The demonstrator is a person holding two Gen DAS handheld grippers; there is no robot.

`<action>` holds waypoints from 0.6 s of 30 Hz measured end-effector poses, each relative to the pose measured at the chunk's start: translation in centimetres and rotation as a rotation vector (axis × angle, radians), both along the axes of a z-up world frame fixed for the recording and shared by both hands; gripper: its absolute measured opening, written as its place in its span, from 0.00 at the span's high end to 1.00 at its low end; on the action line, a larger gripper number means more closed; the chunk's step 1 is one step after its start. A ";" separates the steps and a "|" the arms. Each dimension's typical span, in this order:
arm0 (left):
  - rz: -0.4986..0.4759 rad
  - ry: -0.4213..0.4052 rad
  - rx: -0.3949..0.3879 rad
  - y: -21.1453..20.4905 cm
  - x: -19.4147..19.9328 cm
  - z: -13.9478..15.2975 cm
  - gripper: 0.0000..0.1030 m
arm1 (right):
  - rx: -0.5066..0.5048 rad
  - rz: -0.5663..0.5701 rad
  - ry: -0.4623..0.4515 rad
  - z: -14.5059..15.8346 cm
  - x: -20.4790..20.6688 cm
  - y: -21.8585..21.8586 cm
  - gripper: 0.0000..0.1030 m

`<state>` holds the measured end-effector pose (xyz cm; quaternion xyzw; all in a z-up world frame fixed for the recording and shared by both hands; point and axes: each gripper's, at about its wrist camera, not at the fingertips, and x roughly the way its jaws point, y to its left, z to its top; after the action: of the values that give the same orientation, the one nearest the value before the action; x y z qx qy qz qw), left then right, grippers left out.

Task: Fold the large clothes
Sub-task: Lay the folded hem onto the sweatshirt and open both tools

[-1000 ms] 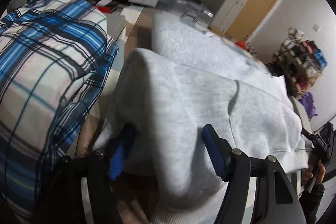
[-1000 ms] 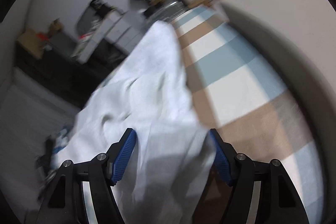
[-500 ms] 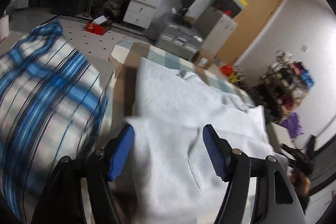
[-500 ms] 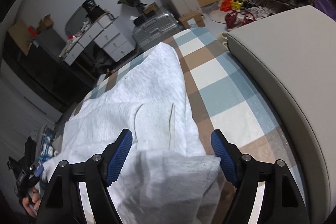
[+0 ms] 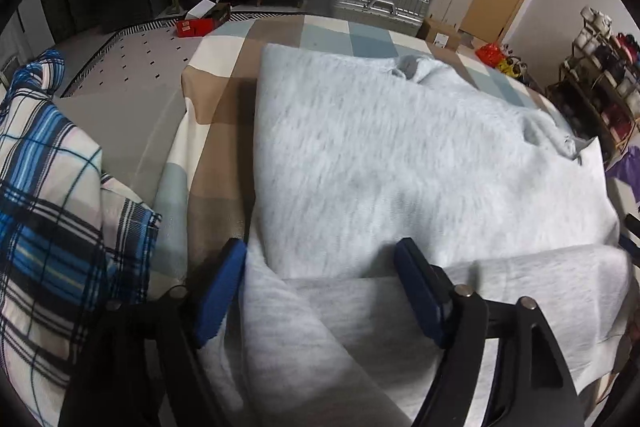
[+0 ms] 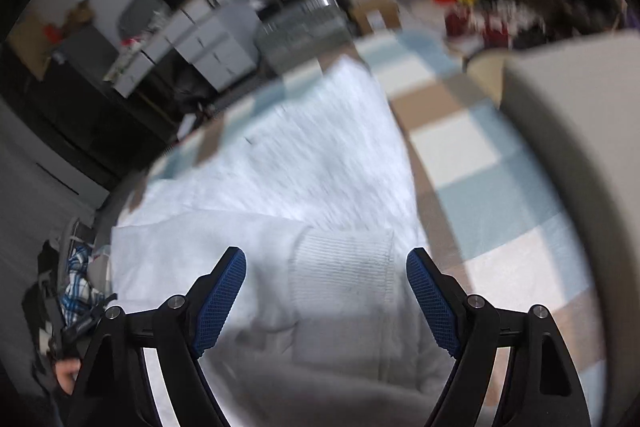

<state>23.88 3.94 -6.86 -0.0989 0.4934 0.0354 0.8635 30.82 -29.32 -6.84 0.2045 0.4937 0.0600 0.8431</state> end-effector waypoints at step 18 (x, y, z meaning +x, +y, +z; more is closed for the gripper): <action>-0.054 -0.008 0.042 -1.1 -2.8 -0.8 0.07 | -0.337 0.263 -0.011 -3.1 -1.5 4.0 0.18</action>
<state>21.11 2.85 -7.66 -0.0677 0.4915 0.0219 0.8680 29.37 -25.29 -9.95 -0.0060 0.5146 0.0872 0.8530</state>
